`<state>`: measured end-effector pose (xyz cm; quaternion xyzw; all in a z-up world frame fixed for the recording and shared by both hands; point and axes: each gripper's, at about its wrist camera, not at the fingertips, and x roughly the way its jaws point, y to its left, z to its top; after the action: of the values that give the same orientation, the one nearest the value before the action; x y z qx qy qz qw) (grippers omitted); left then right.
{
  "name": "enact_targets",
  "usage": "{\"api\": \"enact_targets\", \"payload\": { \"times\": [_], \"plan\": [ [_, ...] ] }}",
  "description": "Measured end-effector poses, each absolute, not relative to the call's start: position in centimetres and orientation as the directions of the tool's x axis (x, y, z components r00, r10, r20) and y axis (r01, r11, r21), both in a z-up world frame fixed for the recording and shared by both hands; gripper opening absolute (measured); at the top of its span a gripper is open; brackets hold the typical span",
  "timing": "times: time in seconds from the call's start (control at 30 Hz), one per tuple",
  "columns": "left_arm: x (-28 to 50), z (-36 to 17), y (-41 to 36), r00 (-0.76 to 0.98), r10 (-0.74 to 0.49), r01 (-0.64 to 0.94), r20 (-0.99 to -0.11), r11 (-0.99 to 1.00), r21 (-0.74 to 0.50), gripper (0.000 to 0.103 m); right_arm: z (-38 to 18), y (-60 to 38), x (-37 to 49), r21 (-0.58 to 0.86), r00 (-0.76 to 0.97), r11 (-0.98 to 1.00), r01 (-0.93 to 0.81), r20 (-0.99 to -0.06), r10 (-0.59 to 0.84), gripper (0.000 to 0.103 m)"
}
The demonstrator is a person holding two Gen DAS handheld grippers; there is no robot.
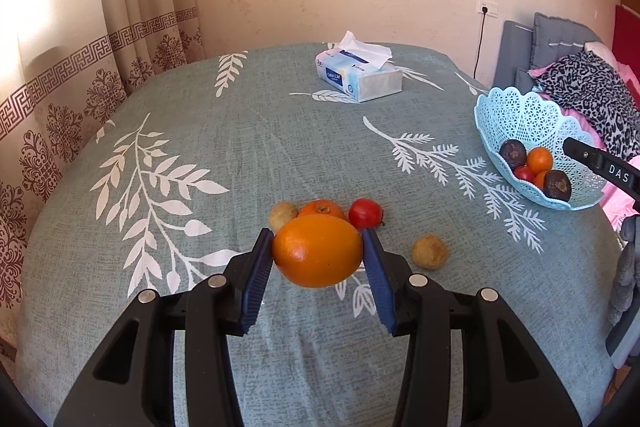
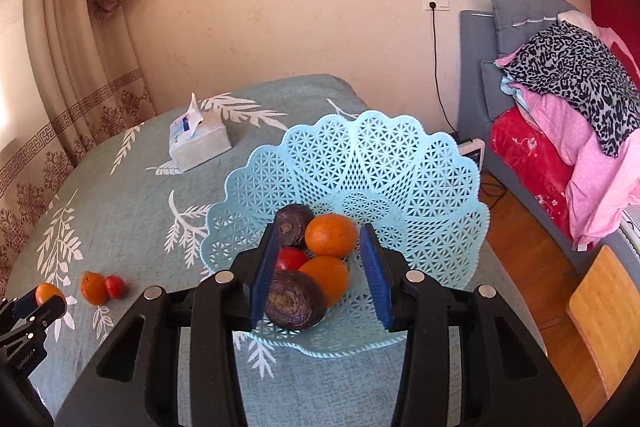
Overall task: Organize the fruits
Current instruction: 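Place the dark fruit in the basket with the right tool while the left tool places the orange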
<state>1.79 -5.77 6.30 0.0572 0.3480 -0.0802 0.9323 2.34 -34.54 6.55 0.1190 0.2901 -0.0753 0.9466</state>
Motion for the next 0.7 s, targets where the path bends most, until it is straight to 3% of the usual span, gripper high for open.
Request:
{"api": "enact_targets", "payload": {
  "times": [0.7],
  "plan": [
    [5.2,8.2,-21.0,0.642,-0.381,0.503,-0.665,0.864,-0.010,0.046,6.2,-39.4,-1.9,0.261,0.847,0.869,0.420,-0.457,-0.272,0.043]
  ]
}}
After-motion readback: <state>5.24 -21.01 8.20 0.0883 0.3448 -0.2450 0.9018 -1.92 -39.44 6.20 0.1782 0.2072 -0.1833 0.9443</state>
